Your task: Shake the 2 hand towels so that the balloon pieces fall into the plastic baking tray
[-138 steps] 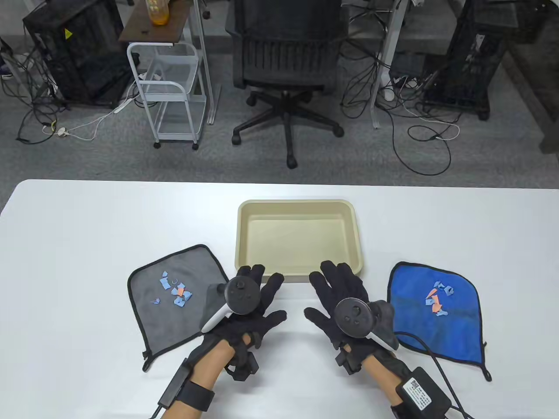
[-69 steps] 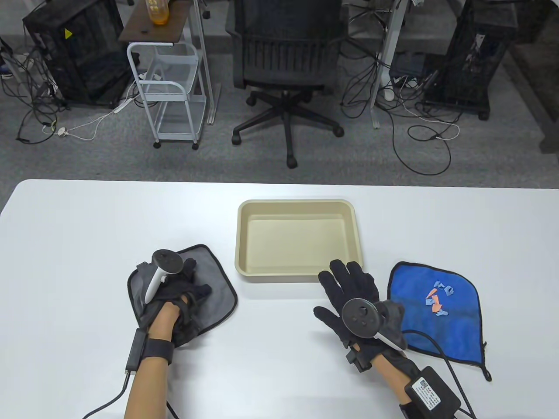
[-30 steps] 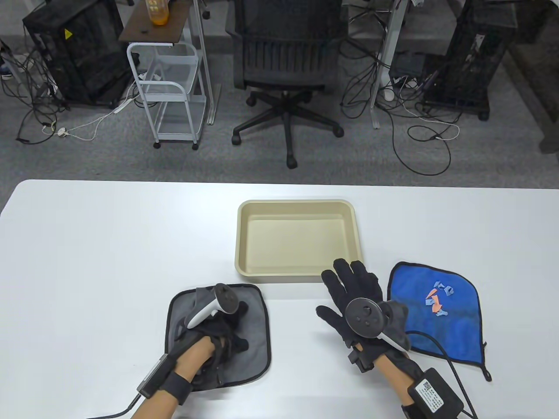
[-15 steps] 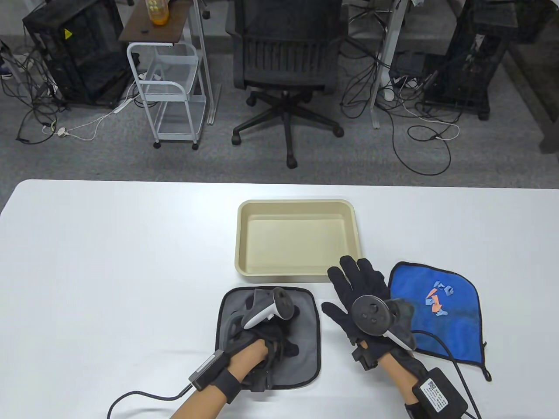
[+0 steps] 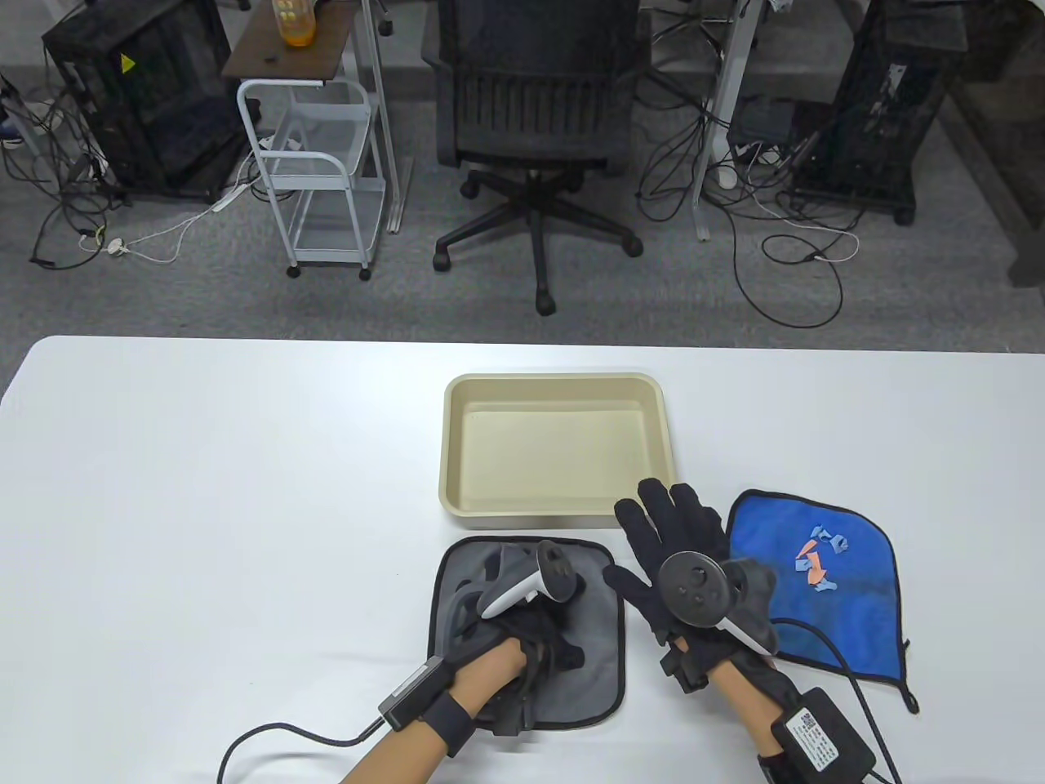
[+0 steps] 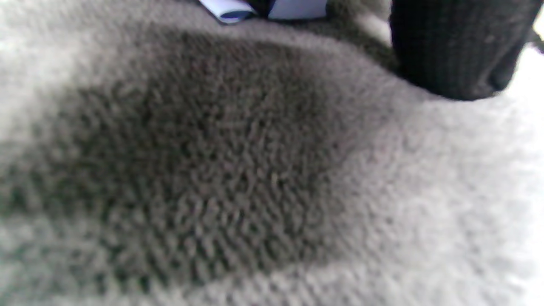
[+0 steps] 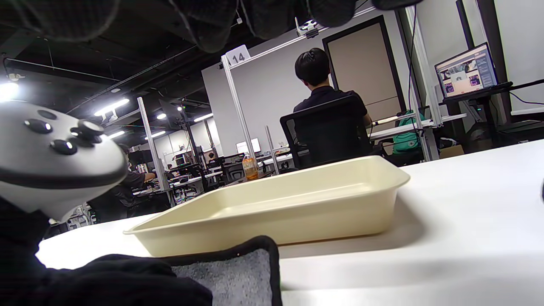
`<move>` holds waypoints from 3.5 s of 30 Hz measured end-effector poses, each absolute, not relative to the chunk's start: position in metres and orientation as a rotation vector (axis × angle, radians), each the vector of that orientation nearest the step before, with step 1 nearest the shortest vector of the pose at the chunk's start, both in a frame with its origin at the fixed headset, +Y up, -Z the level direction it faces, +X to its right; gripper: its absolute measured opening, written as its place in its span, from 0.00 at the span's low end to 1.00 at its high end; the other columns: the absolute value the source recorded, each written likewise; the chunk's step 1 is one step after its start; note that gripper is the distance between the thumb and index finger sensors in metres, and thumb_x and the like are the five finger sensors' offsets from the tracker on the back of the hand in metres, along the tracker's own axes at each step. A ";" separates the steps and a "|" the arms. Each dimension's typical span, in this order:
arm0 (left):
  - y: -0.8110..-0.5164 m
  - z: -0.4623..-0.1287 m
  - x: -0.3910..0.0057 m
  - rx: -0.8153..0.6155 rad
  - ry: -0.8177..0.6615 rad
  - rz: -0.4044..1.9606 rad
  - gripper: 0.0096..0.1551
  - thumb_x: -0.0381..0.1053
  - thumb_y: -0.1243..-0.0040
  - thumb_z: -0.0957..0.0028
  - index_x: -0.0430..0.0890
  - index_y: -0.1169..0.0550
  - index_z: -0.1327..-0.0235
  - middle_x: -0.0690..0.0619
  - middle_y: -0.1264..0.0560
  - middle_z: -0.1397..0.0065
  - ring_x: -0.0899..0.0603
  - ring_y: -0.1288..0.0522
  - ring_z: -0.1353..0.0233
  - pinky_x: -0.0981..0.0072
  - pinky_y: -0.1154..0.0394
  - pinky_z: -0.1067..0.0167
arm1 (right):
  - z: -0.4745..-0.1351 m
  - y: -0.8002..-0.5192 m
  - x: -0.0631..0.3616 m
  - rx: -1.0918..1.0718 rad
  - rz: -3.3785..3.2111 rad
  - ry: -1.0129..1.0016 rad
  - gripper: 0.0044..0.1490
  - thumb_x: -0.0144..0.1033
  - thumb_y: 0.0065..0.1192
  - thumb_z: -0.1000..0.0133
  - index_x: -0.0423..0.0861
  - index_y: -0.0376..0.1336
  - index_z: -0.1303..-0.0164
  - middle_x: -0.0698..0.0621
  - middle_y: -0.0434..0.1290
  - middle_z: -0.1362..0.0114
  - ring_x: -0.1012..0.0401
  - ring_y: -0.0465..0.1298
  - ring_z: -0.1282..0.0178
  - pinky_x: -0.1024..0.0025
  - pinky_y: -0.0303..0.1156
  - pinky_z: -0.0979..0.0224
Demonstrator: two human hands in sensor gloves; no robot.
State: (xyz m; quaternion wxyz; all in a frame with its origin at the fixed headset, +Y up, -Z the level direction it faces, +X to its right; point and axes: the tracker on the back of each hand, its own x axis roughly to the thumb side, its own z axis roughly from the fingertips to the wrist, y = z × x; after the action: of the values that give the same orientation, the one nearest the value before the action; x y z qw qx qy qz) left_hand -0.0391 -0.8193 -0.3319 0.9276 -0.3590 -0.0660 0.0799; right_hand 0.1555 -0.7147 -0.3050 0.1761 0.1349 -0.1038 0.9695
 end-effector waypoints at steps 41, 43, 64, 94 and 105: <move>-0.807 -0.363 -0.170 -0.401 0.239 0.275 0.52 0.65 0.31 0.70 0.65 0.42 0.31 0.52 0.52 0.26 0.37 0.43 0.35 0.44 0.43 0.37 | -0.305 -0.715 0.156 0.378 2.756 -0.296 0.50 0.69 0.50 0.57 0.59 0.50 0.24 0.51 0.47 0.10 0.43 0.45 0.13 0.36 0.48 0.19; -0.807 -0.363 -0.171 -0.401 0.254 0.280 0.49 0.65 0.31 0.71 0.65 0.40 0.34 0.52 0.51 0.26 0.38 0.42 0.35 0.44 0.42 0.37 | -0.305 -0.715 0.156 0.380 2.759 -0.292 0.50 0.69 0.50 0.57 0.59 0.50 0.24 0.51 0.47 0.10 0.44 0.45 0.13 0.36 0.48 0.19; -0.794 -0.354 -0.161 -0.374 0.177 0.320 0.14 0.60 0.34 0.63 0.66 0.22 0.63 0.54 0.34 0.26 0.37 0.32 0.34 0.42 0.35 0.37 | -0.304 -0.717 0.153 0.379 2.774 -0.275 0.49 0.69 0.50 0.57 0.59 0.51 0.24 0.51 0.48 0.10 0.44 0.46 0.13 0.36 0.49 0.19; -0.769 -0.353 -0.154 -0.413 0.075 0.303 0.16 0.63 0.40 0.59 0.65 0.25 0.58 0.64 0.14 0.71 0.59 0.05 0.80 0.70 0.09 0.86 | -0.334 -0.774 0.127 -0.040 3.015 0.216 0.55 0.66 0.63 0.59 0.52 0.51 0.24 0.48 0.47 0.20 0.52 0.55 0.32 0.60 0.59 0.33; -0.771 -0.352 -0.154 -0.429 0.075 0.316 0.16 0.63 0.40 0.59 0.65 0.25 0.58 0.64 0.14 0.70 0.58 0.05 0.78 0.69 0.09 0.84 | -0.342 -0.797 0.120 -0.037 3.052 0.326 0.53 0.66 0.64 0.60 0.49 0.55 0.28 0.48 0.44 0.18 0.53 0.55 0.32 0.60 0.59 0.33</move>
State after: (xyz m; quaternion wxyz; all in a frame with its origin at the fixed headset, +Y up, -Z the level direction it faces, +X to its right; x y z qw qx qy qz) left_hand -0.1536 -0.7707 -0.3519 0.9641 -0.2118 0.0371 0.1562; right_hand 0.1202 -0.7966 -0.3422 0.0359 -0.0119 0.1060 0.9936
